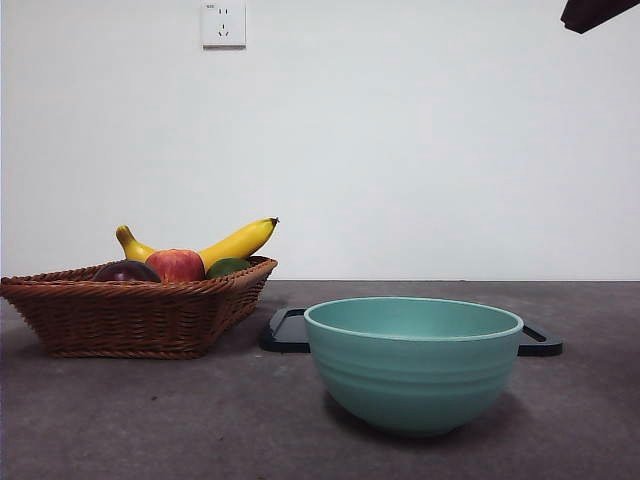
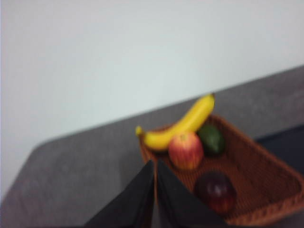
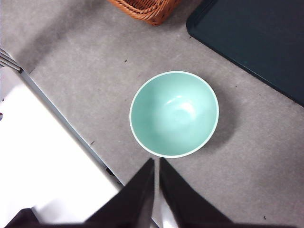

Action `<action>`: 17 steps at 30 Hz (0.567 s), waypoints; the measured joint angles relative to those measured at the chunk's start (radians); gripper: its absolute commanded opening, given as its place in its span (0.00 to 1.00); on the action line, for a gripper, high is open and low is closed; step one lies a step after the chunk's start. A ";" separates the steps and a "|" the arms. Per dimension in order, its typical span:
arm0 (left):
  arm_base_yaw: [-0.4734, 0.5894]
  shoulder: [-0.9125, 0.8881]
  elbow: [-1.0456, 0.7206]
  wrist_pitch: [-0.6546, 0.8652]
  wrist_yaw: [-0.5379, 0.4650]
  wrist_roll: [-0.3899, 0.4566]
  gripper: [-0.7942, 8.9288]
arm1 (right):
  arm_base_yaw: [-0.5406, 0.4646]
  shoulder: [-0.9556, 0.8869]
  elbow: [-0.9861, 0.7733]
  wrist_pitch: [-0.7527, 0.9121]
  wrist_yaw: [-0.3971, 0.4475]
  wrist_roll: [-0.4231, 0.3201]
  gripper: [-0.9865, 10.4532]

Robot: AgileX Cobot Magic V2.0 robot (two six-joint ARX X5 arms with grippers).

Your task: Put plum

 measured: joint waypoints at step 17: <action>0.000 -0.189 -0.231 -0.084 -0.082 -0.063 0.09 | 0.000 0.000 0.000 0.000 0.000 0.000 0.09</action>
